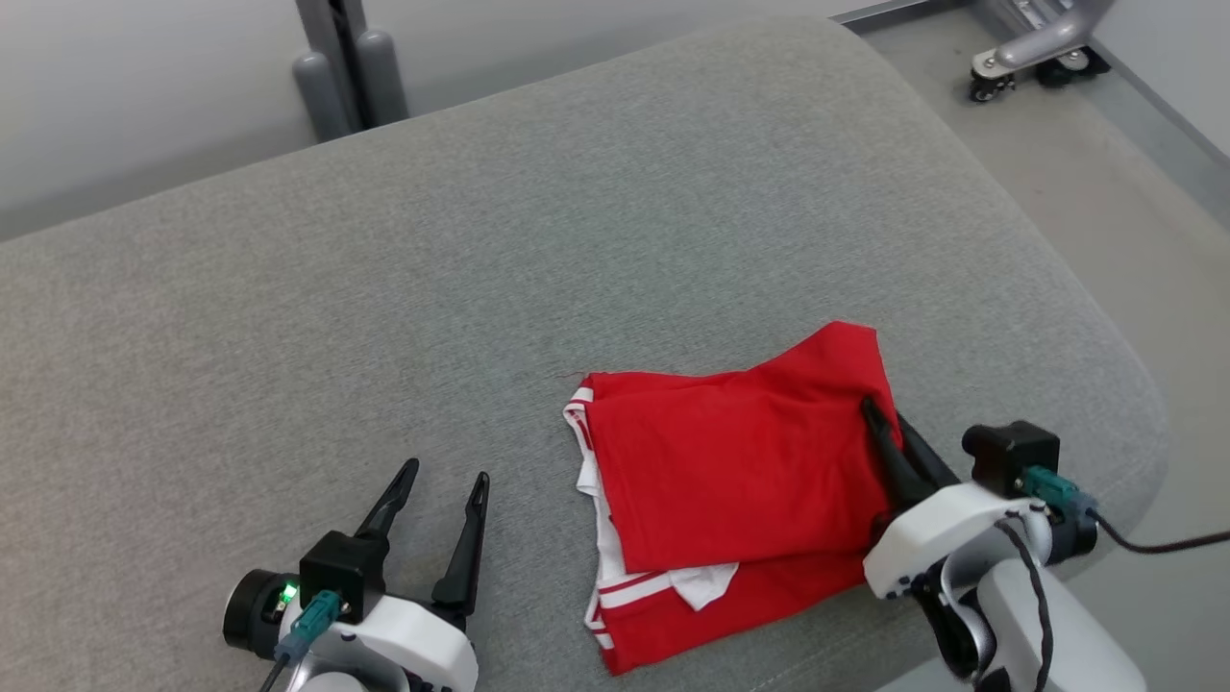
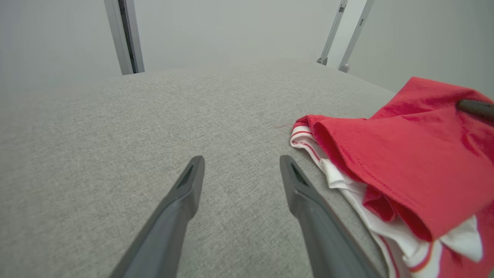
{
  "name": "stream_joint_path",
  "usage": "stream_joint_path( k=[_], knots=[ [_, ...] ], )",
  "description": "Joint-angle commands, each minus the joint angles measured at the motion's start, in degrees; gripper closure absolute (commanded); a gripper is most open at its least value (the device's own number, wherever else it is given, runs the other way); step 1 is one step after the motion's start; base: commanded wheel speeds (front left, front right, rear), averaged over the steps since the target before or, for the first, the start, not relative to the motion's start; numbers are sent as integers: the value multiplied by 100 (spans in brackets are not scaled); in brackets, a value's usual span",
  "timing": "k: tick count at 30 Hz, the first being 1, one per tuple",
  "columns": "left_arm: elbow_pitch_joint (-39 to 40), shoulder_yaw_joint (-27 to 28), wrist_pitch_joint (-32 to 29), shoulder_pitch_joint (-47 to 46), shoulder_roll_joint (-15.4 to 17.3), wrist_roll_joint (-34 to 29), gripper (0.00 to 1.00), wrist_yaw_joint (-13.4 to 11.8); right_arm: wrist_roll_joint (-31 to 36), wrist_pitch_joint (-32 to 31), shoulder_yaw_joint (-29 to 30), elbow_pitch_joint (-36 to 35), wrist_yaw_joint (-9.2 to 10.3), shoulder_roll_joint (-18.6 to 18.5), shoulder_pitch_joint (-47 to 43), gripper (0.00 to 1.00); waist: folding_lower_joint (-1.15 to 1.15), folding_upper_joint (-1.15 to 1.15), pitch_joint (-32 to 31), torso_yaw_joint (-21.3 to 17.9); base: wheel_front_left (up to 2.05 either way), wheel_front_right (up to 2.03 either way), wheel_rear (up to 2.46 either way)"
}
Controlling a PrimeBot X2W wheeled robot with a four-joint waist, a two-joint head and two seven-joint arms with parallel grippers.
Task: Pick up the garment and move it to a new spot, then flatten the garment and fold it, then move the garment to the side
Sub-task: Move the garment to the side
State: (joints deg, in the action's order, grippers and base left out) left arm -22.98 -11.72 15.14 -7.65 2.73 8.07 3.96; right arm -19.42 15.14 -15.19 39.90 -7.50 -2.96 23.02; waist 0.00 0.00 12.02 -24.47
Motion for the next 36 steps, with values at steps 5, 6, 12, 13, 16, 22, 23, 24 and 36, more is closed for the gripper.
stream_joint_path(
  k=[5,6,12,13,16,22,23,24,36],
  knots=[
    [33,79,0,-268,34,-177,0,77,541,-1,124,266,2,-244,823,100,0,0,380,605,0,0,0],
    [42,90,-1,-295,39,-211,0,99,589,-1,218,360,3,-300,978,100,0,0,436,703,0,0,0],
    [152,126,-1,-460,38,-317,0,163,1246,-2,1036,1050,2,-912,1842,100,0,0,708,1256,0,0,0],
    [171,130,-1,-477,39,-334,0,167,1388,-1,1211,1166,2,-1047,1959,100,0,0,750,1319,0,0,0],
    [219,149,-1,-534,46,-384,0,205,1793,-1,1782,1504,3,-1407,2242,100,0,0,846,1480,0,0,0],
    [294,174,-1,-636,47,-427,0,240,2694,-1,3052,2030,3,-1988,2584,100,0,0,968,1700,0,0,0],
    [306,181,-1,-638,45,-431,0,237,2842,-1,3248,2072,2,-2027,2610,100,0,0,983,1724,0,0,0],
    [312,184,-1,-639,43,-439,0,243,2974,0,3460,2079,3,-2065,2633,100,0,0,993,1745,0,0,0],
    [301,319,-1,-603,36,-441,0,251,4104,-6,4557,1605,2,-1694,2930,0,0,0,902,1810,0,0,0]
  ],
)
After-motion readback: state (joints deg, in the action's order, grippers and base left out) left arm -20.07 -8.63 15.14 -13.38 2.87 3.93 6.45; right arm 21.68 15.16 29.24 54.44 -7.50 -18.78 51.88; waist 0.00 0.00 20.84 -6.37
